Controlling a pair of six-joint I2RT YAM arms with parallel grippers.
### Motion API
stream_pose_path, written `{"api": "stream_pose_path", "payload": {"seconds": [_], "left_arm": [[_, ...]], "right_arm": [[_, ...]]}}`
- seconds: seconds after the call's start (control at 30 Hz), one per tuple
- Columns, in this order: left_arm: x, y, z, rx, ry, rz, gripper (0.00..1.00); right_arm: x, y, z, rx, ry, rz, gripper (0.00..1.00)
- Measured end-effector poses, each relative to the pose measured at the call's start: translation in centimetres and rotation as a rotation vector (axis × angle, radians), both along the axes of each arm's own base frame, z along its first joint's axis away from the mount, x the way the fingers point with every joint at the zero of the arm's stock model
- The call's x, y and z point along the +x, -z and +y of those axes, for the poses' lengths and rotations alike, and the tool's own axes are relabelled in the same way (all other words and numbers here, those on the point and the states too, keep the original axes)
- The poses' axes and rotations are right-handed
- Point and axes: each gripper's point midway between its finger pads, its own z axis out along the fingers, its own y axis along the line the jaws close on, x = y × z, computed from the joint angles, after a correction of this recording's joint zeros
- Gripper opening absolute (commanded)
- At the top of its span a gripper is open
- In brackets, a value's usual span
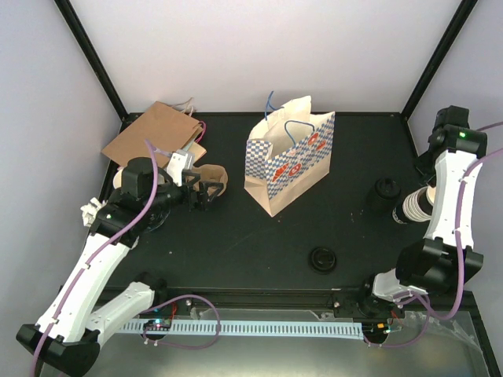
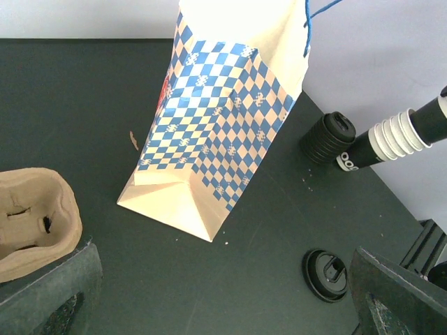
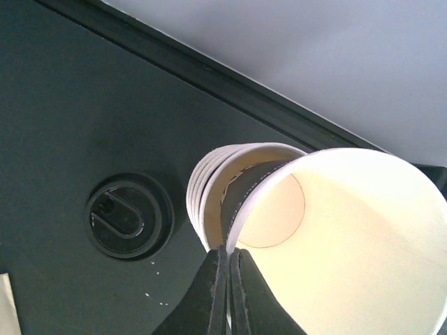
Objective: Pack the takeout coffee
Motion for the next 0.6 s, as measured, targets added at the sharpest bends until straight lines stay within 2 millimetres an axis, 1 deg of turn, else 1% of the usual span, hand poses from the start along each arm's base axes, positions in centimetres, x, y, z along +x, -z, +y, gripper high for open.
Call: {"api": "stream_pose_path", "payload": {"seconds": [0.1,0.17,0.27,0.4,0.6], "left_arm": [[0.0,0.0,0.0,0.000,0.000,0.000,0.99],[0.0,0.0,0.0,0.000,0.000,0.000,0.99],[0.0,0.0,0.0,0.001,0.000,-0.001,0.99],[-0.1,0.0,0.1,0.003,0.001,0.003,0.99],[-0.2,0.1,0.1,0.006,0.000,0.009,0.99]], "right_arm": [[-0.4,-0.1,0.0,-0.004,0.003,0.025,0.01],[-0.3,-0.7,0.0,-0.013,0.003,0.029,0.01],[0.3,-2.8,0.2,-0.033,-0.010,-0.010,0.01],[1.1,-5.9,0.5,-0.053,-0.030,-0.104,0.01],[1.2,-8.3,1.6,-0.044,-0.081,-0.179,0.01]]}}
